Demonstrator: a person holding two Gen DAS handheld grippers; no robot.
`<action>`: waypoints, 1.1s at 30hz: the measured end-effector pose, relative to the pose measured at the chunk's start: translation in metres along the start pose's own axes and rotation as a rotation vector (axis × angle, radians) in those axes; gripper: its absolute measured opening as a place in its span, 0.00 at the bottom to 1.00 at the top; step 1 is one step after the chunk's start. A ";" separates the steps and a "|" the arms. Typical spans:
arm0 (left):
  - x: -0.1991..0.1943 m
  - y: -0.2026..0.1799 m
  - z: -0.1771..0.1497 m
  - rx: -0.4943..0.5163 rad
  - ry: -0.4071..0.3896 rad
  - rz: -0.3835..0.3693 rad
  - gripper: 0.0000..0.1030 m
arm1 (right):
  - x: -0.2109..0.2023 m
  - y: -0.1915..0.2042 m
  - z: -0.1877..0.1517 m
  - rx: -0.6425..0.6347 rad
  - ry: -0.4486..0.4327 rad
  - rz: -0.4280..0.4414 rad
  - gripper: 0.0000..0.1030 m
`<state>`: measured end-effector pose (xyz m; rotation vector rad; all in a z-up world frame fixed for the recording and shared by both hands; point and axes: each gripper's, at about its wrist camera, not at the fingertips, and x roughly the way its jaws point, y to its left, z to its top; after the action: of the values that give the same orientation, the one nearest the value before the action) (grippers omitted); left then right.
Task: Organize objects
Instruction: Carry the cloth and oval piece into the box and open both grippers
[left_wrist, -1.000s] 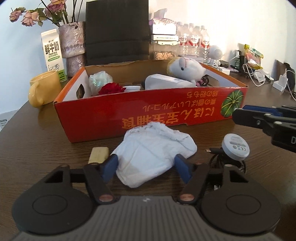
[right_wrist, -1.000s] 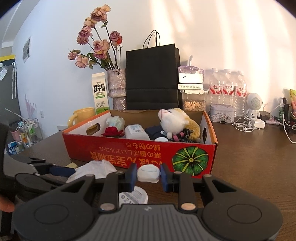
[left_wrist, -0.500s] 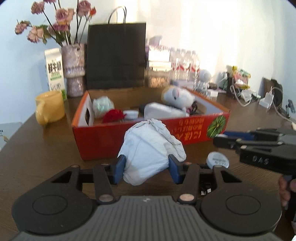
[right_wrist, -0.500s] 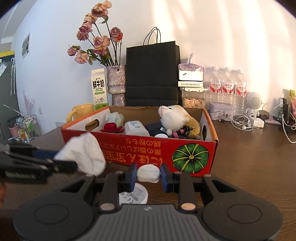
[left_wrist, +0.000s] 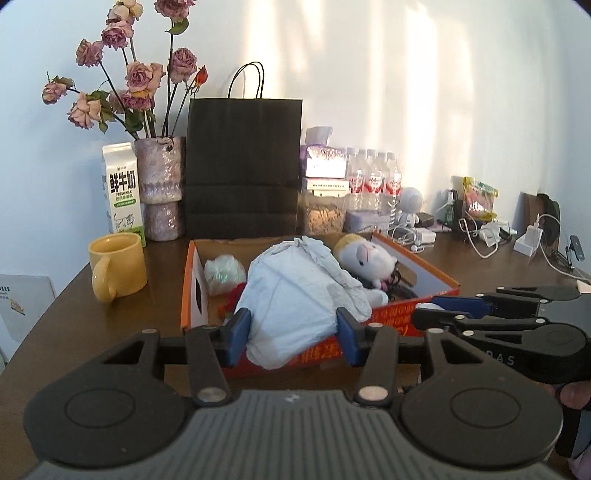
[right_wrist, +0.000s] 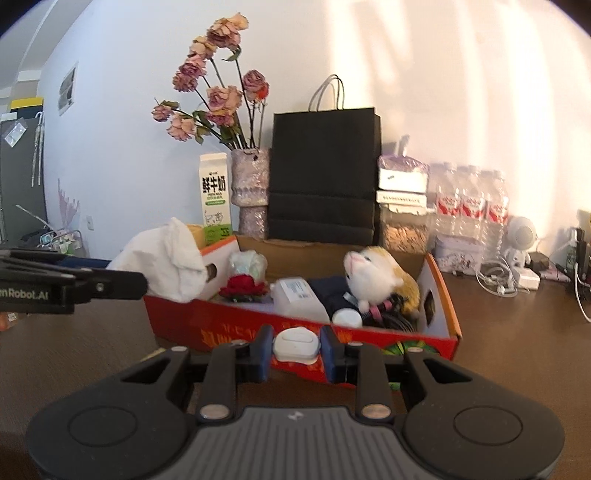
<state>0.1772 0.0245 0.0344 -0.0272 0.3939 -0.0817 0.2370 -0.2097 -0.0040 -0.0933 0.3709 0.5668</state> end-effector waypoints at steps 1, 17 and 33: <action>0.002 0.001 0.002 -0.002 -0.003 -0.002 0.49 | 0.002 0.002 0.003 -0.004 -0.003 0.002 0.25; 0.060 0.018 0.040 -0.061 -0.049 -0.023 0.49 | 0.070 0.011 0.054 -0.017 -0.028 -0.022 0.25; 0.131 0.035 0.055 -0.127 -0.036 -0.001 0.49 | 0.134 -0.009 0.073 0.015 -0.022 -0.050 0.25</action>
<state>0.3219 0.0494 0.0340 -0.1540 0.3626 -0.0572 0.3696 -0.1361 0.0141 -0.0816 0.3503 0.5158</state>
